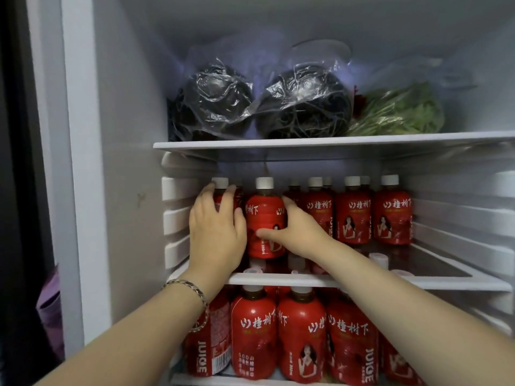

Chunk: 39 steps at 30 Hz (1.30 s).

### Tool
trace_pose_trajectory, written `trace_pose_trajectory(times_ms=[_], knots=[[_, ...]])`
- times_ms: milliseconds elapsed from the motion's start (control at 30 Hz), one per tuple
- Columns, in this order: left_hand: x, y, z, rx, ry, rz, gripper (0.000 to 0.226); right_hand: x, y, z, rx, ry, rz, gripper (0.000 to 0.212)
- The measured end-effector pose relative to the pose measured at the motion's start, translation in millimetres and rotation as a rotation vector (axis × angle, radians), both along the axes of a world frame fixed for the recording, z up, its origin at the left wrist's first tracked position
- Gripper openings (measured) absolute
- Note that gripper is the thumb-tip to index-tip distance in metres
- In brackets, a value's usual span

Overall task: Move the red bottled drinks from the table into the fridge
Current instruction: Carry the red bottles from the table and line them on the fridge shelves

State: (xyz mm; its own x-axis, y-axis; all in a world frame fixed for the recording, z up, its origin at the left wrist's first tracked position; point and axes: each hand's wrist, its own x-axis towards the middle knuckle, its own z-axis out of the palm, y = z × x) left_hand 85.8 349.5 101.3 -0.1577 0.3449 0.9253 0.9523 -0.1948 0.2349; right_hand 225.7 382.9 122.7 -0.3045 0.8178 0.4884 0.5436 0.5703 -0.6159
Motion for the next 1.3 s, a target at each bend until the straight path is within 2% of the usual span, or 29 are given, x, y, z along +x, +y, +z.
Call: trace_pose_trajectory(times_ms=[67,167,267,333,400,433,500,533,600,667,767,833,900,1033,1133,1300], knots=[[-0.6,1.3,-0.2,-0.007,0.047,-0.008,0.053,-8.5,2.5,2.9,-0.055,0.007,0.081,0.087],[-3.2,3.9,0.9,-0.055,0.133,-0.003,0.057,-16.8,6.5,3.7,-0.106,0.003,0.145,0.104],[-4.9,5.0,0.9,-0.181,0.179,-0.018,0.067,-11.8,10.0,-2.9,-0.164,-0.107,0.155,0.116],[-5.9,7.5,0.7,-0.230,0.216,0.010,0.074,-0.6,11.3,-4.6,-0.219,-0.164,0.216,0.111],[-5.2,10.2,-0.9,-0.237,0.241,0.045,0.077,16.6,13.4,-0.8,-0.255,-0.124,0.244,0.094],[-4.8,11.8,-0.6,-0.229,0.251,0.051,0.077,25.2,16.0,3.6,-0.186,-0.077,0.170,0.084],[-5.0,13.1,-1.0,-0.208,0.247,0.046,0.075,39.0,24.7,10.0,0.069,-0.007,-0.159,0.068],[-5.7,13.2,-1.4,-0.207,0.243,0.041,0.074,43.0,29.2,12.1,0.125,0.029,-0.317,0.062],[-5.6,14.6,-2.5,-0.198,0.231,0.025,0.074,43.7,38.4,15.5,0.052,0.044,-0.528,0.060],[-5.1,14.8,-2.3,-0.187,0.224,0.016,0.074,37.6,44.5,19.3,-0.080,0.004,-0.585,0.067],[-4.6,14.0,-2.1,-0.188,0.225,0.015,0.074,27.5,52.7,26.2,-0.128,-0.093,-0.643,0.073],[-5.2,14.1,-2.1,-0.192,0.229,0.013,0.075,23.1,57.5,28.1,-0.186,-0.144,-0.594,0.084],[-5.7,14.5,-2.0,-0.193,0.230,0.013,0.074,22.5,64.4,25.0,-0.257,-0.070,-0.403,0.094],[-5.4,15.3,-2.5,-0.169,0.236,0.015,0.071,26.8,75.9,19.8,-0.335,0.110,-0.198,0.091],[-6.1,15.6,-2.4,-0.165,0.236,0.013,0.071,28.6,79.8,15.0,-0.338,0.161,-0.128,0.102],[-4.9,14.5,-3.0,-0.175,0.230,0.008,0.072,29.1,78.2,3.7,-0.242,0.183,-0.157,0.107]])
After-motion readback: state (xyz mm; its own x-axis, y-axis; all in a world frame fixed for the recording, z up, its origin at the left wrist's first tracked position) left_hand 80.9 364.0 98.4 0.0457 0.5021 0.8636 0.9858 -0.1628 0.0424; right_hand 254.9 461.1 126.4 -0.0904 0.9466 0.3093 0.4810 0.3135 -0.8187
